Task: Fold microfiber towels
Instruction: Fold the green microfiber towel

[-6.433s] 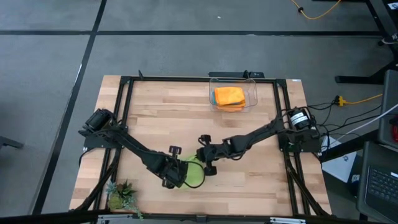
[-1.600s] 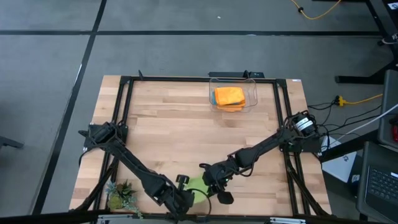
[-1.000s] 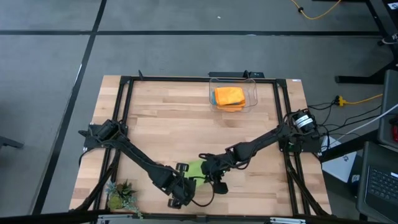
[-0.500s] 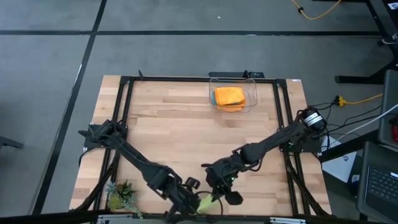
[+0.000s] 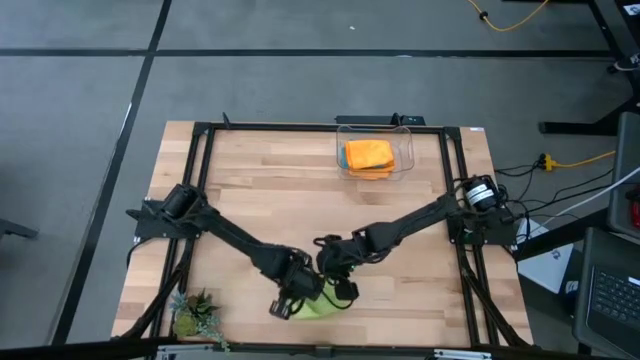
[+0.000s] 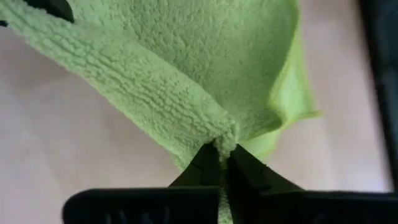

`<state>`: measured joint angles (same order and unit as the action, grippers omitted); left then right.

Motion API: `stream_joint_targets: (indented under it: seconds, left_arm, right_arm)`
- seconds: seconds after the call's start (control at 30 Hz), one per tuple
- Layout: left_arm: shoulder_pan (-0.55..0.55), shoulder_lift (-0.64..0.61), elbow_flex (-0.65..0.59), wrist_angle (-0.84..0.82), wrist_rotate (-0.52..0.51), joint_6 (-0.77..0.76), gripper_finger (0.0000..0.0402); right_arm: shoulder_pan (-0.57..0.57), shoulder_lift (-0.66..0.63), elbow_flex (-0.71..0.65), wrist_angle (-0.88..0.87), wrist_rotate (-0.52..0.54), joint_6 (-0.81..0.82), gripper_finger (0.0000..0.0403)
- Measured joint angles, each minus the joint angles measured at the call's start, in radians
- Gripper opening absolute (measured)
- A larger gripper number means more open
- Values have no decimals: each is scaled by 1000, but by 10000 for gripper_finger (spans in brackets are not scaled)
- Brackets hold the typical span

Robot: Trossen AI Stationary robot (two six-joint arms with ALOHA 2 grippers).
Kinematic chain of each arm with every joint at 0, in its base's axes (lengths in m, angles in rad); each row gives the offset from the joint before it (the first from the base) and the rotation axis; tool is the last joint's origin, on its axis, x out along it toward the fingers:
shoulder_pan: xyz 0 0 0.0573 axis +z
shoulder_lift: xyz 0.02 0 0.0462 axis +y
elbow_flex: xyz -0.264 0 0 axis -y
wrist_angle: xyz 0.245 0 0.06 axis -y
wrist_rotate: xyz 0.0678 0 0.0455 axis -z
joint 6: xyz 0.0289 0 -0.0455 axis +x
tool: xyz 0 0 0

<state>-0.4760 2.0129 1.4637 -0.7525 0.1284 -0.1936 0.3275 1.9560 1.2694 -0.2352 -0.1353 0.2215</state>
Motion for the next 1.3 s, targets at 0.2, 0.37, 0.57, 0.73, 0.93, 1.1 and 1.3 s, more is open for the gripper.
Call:
stream_joint_targets:
  seconds: [0.2, 0.37, 0.57, 0.73, 0.93, 1.1, 1.3]
  left_arm:
    - [43, 0, -18, -35, -83, 51, 0]
    - [50, 0, 0, -161, -229, 55, 0]
    - [34, 1, 62, -310, -344, -4, 0]
    - [8, 2, 166, -454, -391, -16, 0]
    - [-28, 2, 298, -636, -573, -170, 0]
    - [-93, 2, 299, -552, -556, -237, 0]
    - [-178, 20, 158, -125, -451, -238, 0]
  right_arm:
    - [-17, 0, 0, -45, 179, -80, 8]
    - [-16, 0, 0, -37, 370, -158, 8]
    - [-8, -1, 0, -36, 508, -203, 8]
    - [12, -21, 23, -58, 555, -245, 8]
    - [58, -39, 113, -146, 819, -257, 8]
    - [134, -39, 115, -141, 778, -211, 8]
    - [223, 18, 21, -39, 500, -17, 8]
